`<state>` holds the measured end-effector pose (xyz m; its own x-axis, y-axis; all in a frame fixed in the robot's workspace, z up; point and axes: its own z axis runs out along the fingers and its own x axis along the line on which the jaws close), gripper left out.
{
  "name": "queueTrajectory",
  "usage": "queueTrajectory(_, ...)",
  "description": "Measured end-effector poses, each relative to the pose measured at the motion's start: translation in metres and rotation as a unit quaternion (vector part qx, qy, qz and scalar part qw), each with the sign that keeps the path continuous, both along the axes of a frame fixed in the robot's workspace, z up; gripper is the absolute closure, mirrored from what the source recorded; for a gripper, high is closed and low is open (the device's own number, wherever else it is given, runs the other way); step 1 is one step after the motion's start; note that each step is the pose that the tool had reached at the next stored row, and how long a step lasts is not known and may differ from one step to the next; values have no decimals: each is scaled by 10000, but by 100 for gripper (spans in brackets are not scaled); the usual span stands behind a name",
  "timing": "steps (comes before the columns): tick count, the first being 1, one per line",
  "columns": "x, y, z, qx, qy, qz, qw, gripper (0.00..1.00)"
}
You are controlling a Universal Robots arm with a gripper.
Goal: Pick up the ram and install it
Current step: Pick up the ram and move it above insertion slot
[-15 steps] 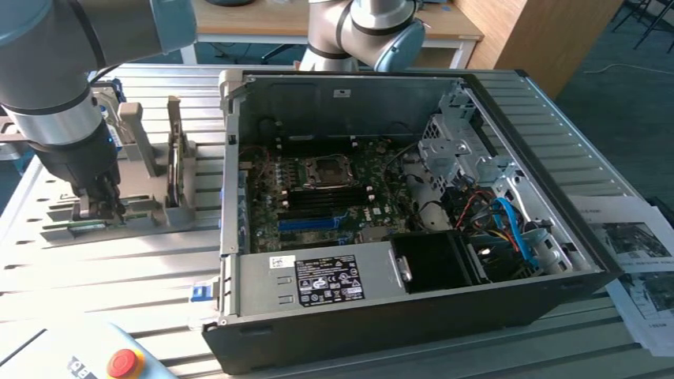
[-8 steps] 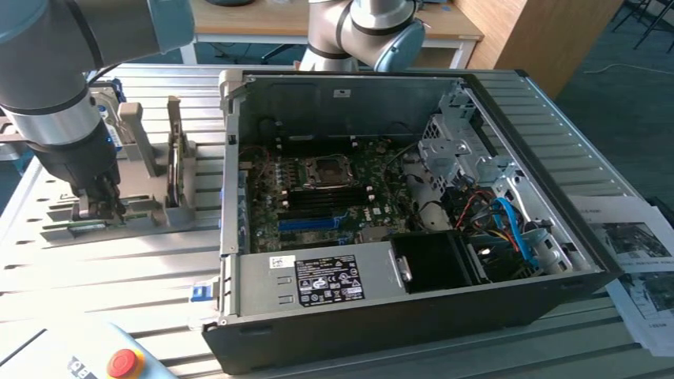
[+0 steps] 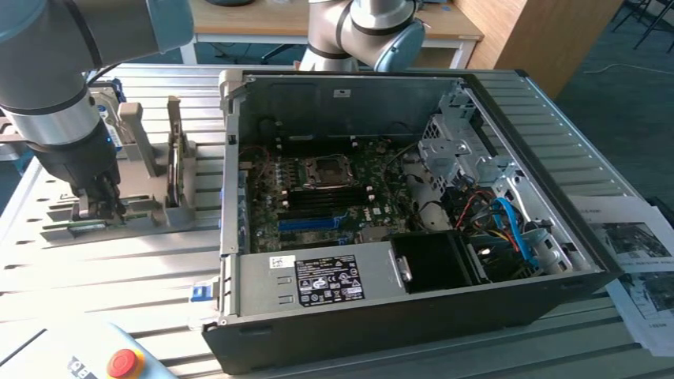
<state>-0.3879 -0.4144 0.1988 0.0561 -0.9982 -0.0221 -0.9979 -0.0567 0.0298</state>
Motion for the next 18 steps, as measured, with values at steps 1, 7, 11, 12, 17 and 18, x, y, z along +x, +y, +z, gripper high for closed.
queueTrajectory(1, 0, 0, 0, 0, 0, 0, 10000, 76)
queueTrajectory(7, 0, 0, 8, 1, 0, 0, 10000, 76)
queueTrajectory(11, 0, 0, 9, 0, 0, 0, 10000, 76)
queueTrajectory(12, -1, 0, 10, 0, 0, 0, 10000, 76)
queueTrajectory(17, -5, 0, 9, 0, -2, 0, 10000, 76)
queueTrajectory(18, -11, 0, 10, 0, -3, -1, 10000, 76)
